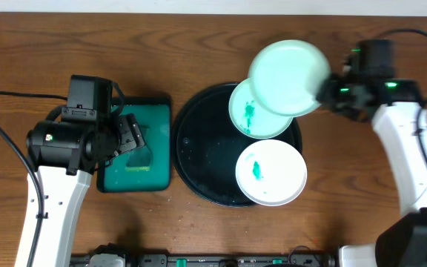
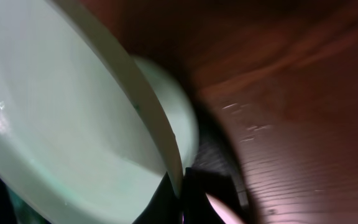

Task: Clean dirty plates on tray and stack at the side
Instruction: 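Carry the light green plate right and set it on the table, then open the right gripper and pull back from the placed plate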

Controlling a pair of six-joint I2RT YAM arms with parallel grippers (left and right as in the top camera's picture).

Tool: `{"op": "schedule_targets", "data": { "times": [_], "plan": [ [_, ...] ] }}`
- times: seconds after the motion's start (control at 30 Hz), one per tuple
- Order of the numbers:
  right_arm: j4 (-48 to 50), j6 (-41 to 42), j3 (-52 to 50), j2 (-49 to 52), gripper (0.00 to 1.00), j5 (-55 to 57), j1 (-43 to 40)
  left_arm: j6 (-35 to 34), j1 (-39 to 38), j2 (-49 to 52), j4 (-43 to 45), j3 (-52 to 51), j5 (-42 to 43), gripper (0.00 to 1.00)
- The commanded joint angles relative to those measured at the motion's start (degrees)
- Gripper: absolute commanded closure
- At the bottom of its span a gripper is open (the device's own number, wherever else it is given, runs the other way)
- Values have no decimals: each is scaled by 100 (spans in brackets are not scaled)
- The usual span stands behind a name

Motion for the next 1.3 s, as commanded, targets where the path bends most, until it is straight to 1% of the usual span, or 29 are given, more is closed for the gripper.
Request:
{"op": "schedule_targets", "data": {
  "times": [0.0,0.3,0.53,0.7,0.87,0.97,1.07,1.17,1.2,1.27],
  "plan": [
    [-85,-146,87,179,99,-468,-682,-7,4,33,-20,-7,-50,19],
    [-127,-341,87,1102,99,-463,-2166,-7,4,33,-17,-7,-48,19],
    [-35,-363,87,1939,99,-466,-2691,-4,4,33,-17,-7,-50,19],
    [55,-544,90,2291,99,-468,-2944,-7,4,33,-17,-7,-50,19],
    [92,-837,92,2288,88,-466,-3010,-4,4,33,-20,-7,-50,19],
    [31,-874,92,2262,82,-472,-3008,-4,4,33,-22,-7,-48,19],
    [-61,-979,109,2210,80,-601,-3016,-4,4,33,-22,-7,-48,19],
    [-85,-1379,122,2017,79,-949,-3003,-7,4,33,-22,-7,-48,19],
    [-79,-1624,122,1851,77,-1147,-2964,-7,4,33,-22,-7,-50,19],
    [-79,-1738,122,1567,76,-1296,-2885,-4,4,33,-22,-7,-48,19]
  ]
}}
